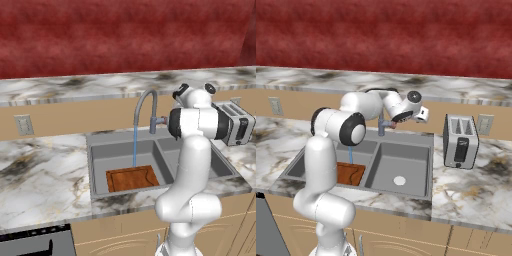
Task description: Turn on the sink faucet with hot water and rinse the cutting board for ten seconds, then turn off the faucet. Push the cutting board to reach the water if necessary.
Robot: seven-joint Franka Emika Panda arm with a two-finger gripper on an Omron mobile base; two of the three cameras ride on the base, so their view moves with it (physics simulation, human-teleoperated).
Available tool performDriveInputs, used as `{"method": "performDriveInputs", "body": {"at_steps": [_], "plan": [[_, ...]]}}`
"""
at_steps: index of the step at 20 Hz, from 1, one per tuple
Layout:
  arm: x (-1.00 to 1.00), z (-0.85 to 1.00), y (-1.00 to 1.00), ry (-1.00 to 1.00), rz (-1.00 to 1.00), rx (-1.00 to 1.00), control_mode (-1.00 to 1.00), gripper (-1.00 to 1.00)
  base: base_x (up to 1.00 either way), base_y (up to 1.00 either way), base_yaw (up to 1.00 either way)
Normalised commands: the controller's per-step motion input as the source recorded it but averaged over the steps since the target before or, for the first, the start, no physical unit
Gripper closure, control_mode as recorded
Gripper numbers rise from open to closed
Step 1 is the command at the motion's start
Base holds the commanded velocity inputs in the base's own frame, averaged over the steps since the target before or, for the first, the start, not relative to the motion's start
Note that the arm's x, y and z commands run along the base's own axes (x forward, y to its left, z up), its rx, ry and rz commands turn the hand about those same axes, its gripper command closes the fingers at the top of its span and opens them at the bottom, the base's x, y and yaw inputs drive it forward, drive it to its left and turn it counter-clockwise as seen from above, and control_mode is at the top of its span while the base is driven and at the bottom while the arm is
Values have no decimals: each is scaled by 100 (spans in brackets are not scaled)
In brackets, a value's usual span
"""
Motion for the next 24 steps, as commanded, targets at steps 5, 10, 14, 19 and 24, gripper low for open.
{"method": "performDriveInputs", "body": {"at_steps": [5,10,14,19,24], "plan": [[0,-2,-7,0,0,0,-100,-100,0,0,0],[1,-5,-4,0,0,0,-100,-100,0,0,0],[4,-10,0,0,0,0,-100,-100,0,0,0],[11,-13,0,0,0,0,-100,-100,0,0,0],[10,-17,0,0,0,0,-100,-100,0,0,0]]}}
